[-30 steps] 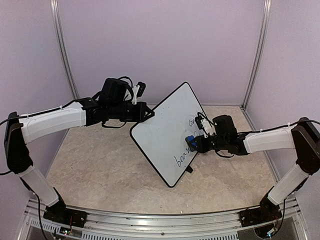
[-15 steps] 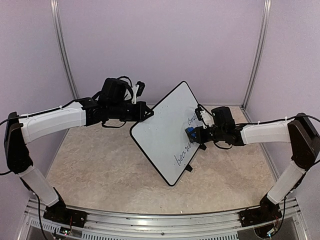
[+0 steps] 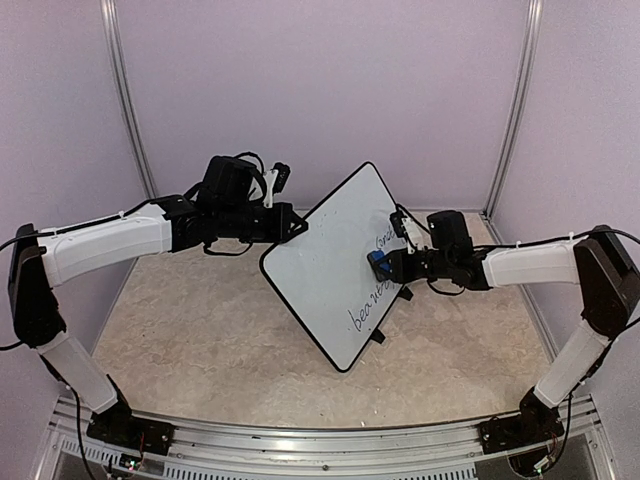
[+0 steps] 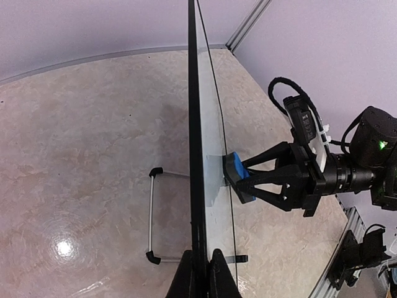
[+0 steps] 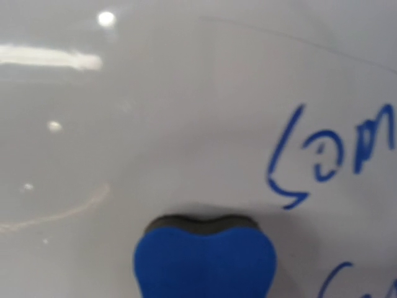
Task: Erase the whiteboard
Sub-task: Erase the whiteboard at the center of the board.
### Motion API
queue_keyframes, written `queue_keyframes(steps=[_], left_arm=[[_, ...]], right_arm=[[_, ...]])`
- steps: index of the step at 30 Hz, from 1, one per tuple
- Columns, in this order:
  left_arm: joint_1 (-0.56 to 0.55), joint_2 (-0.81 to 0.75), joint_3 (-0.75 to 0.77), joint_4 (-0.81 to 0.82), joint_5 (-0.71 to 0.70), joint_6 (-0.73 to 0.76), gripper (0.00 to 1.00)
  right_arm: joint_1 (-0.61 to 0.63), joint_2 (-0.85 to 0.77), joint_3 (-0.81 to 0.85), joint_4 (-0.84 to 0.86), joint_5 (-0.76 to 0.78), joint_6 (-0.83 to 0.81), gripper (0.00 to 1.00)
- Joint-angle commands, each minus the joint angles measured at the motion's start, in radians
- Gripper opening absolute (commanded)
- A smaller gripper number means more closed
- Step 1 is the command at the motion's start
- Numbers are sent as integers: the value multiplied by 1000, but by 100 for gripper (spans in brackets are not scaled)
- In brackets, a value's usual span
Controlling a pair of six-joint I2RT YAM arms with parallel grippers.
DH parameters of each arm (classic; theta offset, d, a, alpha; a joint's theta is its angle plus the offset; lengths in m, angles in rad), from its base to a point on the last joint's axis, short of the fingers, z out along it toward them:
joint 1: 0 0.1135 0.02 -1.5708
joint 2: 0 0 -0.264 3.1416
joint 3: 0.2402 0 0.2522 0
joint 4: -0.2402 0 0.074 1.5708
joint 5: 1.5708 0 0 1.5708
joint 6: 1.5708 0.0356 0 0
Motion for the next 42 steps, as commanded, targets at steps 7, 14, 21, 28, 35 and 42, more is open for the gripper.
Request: queue_keyframes(steps=[7,14,21,28,35,42], left_arm=[[-29,3,10,44,53,101,0],[-29,1,11,44,52,103,0],[-32,4,14,41,63,103,0],[-28,15,57,-14,90,150,0],[11,-1,89,-60,177,199,0],[66,-16,108,-85,258,218,0]], right_arm=[[4,-7,-112,30,-76,41,30],[4,-32,-169,49,-110,57,30],[4,-117,-145,-18,-56,21,30],[2,-176,-84,-85,60,-26,30],[-4,-207,-98,-104,178,-10,31],[-42,-306,-119,-112,257,12,31]])
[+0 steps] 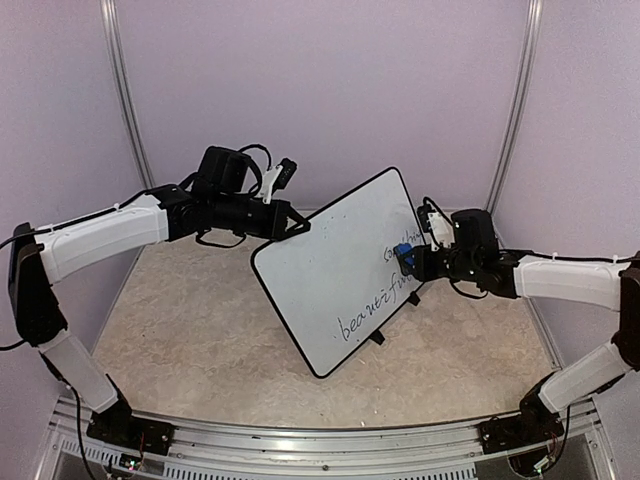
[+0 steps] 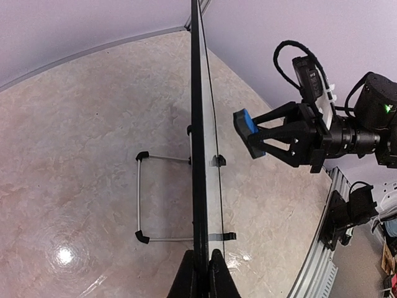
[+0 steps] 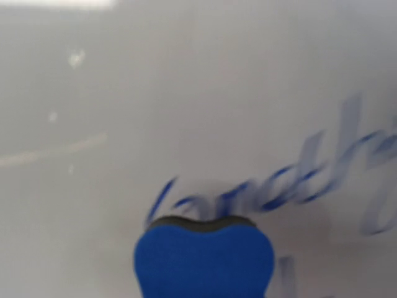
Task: Erase the whiteboard
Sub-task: Erase the whiteboard at the center of the board.
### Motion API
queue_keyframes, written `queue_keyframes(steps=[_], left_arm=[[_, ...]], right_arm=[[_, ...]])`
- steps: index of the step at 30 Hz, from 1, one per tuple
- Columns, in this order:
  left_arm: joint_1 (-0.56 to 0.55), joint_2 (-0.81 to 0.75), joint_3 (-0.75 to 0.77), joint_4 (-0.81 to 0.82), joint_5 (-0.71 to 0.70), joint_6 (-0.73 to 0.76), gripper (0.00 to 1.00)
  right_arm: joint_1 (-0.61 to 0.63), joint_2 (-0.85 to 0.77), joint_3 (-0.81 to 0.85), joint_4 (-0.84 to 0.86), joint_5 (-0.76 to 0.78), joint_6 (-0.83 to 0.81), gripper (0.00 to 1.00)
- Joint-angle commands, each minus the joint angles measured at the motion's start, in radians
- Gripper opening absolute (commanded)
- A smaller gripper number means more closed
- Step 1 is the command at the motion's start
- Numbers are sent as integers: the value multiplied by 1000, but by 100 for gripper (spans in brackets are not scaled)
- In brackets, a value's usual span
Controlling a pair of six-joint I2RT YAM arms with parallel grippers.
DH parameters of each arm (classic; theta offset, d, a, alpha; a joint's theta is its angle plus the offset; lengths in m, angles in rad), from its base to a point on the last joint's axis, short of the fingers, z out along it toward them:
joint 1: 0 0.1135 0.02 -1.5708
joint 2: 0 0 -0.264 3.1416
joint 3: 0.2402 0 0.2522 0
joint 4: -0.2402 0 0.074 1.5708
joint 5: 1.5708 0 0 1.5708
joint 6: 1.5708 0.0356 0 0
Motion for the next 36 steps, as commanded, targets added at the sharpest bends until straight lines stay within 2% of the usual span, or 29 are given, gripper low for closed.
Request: queue_keyframes(steps=[1,8,17,22,30,36], left_arm=[[32,-23,48,-9,78,80,0],[21,15,34,37,97,23,0],[39,32,31,101,102,-13,0],[47,32,39,122,109,-28,0],[60,2,-3,211,122,-87,0],[60,14,-4,237,137,-111,0]], right_arm=[[-33,-94,-8,-20,95,15,31],[-108,-147,1,-51,284,49,34],[-295,34,71,-36,222,137,33],[-302,122,87,-18,189,167,32],[-292,108,-71,58,163,260,31],[-252,147,-113,112,186,334,30]])
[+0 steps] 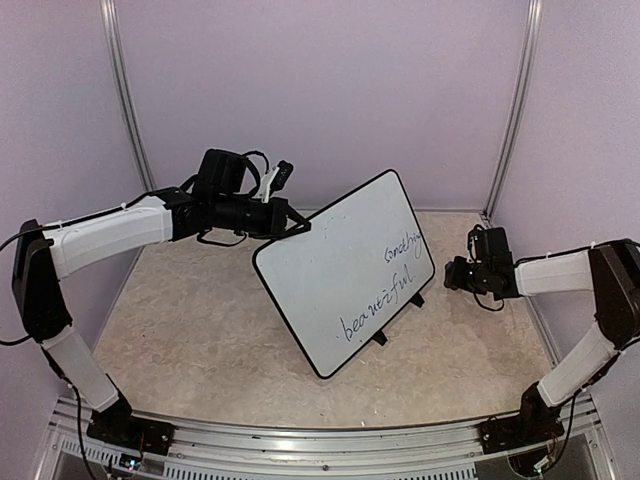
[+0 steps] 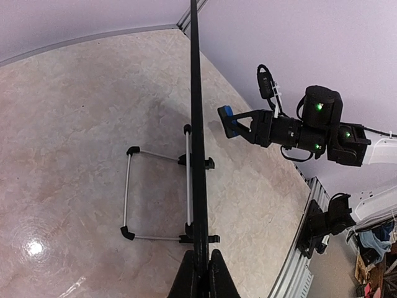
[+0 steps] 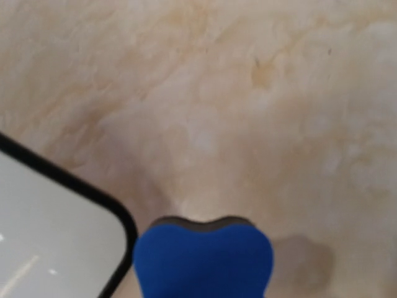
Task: Erase the whiteboard
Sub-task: Erase the whiteboard at the center of the board.
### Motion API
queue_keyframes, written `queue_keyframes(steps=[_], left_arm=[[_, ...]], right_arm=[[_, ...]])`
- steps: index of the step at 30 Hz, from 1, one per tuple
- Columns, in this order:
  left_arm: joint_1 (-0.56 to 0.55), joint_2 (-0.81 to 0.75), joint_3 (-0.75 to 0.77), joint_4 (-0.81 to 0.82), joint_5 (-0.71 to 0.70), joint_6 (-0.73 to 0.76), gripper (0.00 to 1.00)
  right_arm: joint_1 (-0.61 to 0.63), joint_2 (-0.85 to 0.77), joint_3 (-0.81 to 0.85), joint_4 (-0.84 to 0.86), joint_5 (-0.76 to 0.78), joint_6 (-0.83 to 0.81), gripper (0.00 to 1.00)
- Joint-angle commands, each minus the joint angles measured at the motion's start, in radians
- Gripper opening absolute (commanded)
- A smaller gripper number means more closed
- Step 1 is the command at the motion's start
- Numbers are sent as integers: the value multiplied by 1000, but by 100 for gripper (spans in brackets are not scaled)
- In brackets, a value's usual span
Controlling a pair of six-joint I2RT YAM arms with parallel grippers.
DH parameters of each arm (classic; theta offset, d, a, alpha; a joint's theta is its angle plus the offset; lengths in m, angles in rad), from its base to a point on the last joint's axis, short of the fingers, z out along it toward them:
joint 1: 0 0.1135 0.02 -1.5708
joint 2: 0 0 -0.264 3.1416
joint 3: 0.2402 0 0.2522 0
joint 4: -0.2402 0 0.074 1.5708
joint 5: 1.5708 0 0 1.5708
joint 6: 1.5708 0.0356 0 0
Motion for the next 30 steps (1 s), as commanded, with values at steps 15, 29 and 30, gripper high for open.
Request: queue_keyframes(steps=[15,29,30], left_arm=[[9,-15,15,178,24,-14,0],[13,-30,18,129,40,36,0],[12,-36,17,123,41,44,0]], right_arm=[[167,151,-1,170,71,261,30],[394,112,-76,191,77,354,29],[408,102,-79,179,86,358,29]])
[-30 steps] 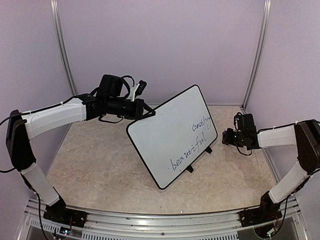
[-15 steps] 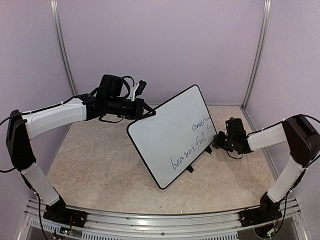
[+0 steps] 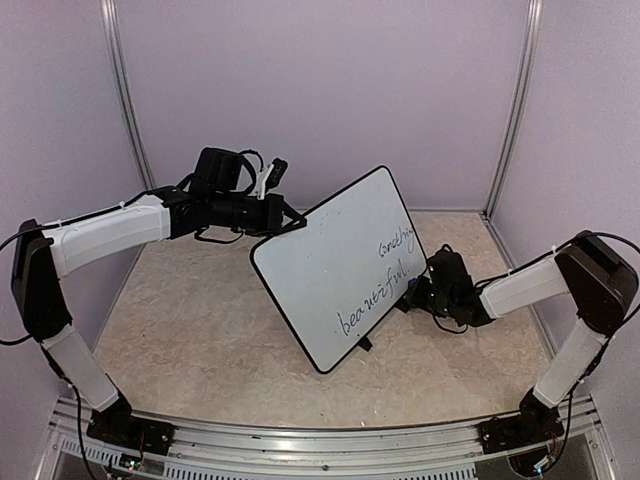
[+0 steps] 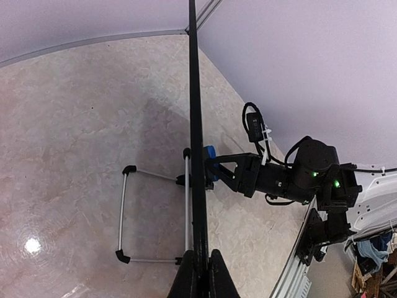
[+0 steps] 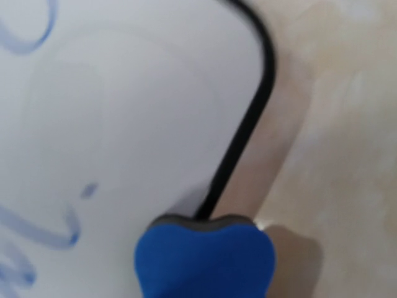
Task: Erase the whiteboard
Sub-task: Erase the whiteboard at the center of the board.
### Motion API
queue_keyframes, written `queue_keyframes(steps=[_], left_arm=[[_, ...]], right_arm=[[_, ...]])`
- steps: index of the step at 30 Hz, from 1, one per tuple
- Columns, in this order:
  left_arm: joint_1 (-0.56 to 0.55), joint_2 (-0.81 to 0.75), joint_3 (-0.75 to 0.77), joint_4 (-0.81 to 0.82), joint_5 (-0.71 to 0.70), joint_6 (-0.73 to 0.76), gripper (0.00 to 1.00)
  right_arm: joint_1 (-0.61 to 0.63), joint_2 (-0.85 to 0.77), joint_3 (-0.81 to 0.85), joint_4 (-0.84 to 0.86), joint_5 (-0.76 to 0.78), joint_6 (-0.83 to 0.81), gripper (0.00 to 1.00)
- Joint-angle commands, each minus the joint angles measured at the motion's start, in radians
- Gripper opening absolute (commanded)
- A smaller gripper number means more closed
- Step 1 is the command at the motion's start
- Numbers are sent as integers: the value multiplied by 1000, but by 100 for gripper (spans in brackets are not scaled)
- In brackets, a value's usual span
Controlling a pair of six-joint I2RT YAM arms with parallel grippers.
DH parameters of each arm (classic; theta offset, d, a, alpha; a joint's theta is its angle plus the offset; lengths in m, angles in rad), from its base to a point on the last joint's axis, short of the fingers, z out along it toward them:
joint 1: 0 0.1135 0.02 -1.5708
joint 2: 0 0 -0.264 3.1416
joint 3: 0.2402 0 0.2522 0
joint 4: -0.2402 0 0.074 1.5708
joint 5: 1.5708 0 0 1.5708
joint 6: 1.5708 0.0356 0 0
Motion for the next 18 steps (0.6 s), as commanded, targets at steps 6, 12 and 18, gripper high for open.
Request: queue_keyframes(steps=[6,12,18], left_arm=[[-11,-40,79,-47,22,174,0],[-43,-72,71,-146,28,248,0],[-38,-69,90,-187,29,286,0]], right_arm=[[109,-116,-62,-66,-72,50,29],[163,-168,-72,-89,-55,33,29],[227,-220,-41,-176,56,-9,29]])
